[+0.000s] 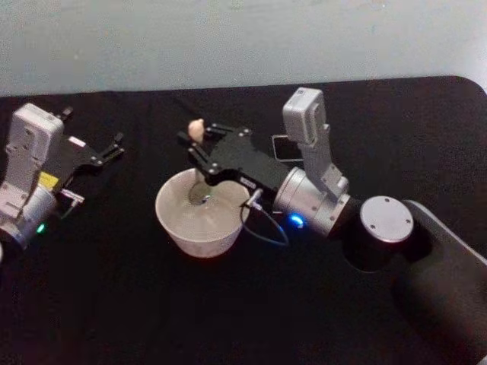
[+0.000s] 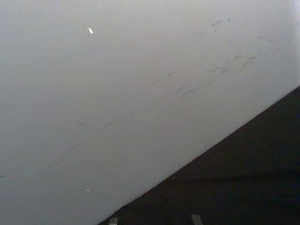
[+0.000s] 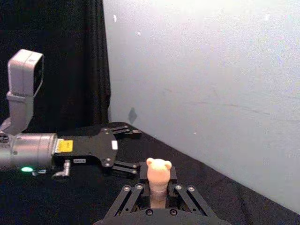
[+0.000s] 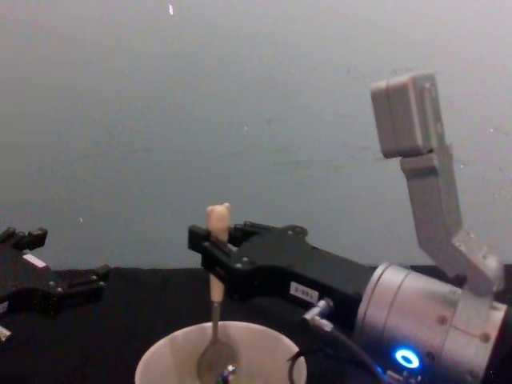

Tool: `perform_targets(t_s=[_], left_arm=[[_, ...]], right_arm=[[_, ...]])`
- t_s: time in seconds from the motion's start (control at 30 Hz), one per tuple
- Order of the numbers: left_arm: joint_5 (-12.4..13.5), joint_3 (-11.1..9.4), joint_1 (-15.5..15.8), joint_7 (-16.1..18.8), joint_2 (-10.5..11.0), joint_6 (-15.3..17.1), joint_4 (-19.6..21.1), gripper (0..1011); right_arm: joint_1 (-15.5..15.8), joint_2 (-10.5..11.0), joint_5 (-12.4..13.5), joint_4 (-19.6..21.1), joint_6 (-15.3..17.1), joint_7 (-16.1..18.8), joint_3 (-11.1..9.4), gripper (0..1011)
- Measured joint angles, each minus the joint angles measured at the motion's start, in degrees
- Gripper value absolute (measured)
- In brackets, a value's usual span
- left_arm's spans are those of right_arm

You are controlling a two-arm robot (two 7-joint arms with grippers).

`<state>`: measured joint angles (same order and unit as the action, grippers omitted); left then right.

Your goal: Pick up the stirring spoon with one hand, stir inside the cup, then place it back in its original position.

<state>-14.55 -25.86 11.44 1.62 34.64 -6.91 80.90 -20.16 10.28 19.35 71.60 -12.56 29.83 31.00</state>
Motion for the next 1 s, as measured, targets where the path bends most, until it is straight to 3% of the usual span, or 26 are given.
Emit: perform_targets(t_s=[0.5,1.0], left_arm=[[0.0,0.0,0.0,0.0,0.0,0.0,0.0,1001],[0.0,0.0,0.0,0.0,0.0,0.0,0.0,1001]], right_arm=[[3.8,4.0,2.5,5.6,1.6,1.8,-2.2,216],[7.2,6.4,4.4,10.8,3.2,3.2,-0.8,216]])
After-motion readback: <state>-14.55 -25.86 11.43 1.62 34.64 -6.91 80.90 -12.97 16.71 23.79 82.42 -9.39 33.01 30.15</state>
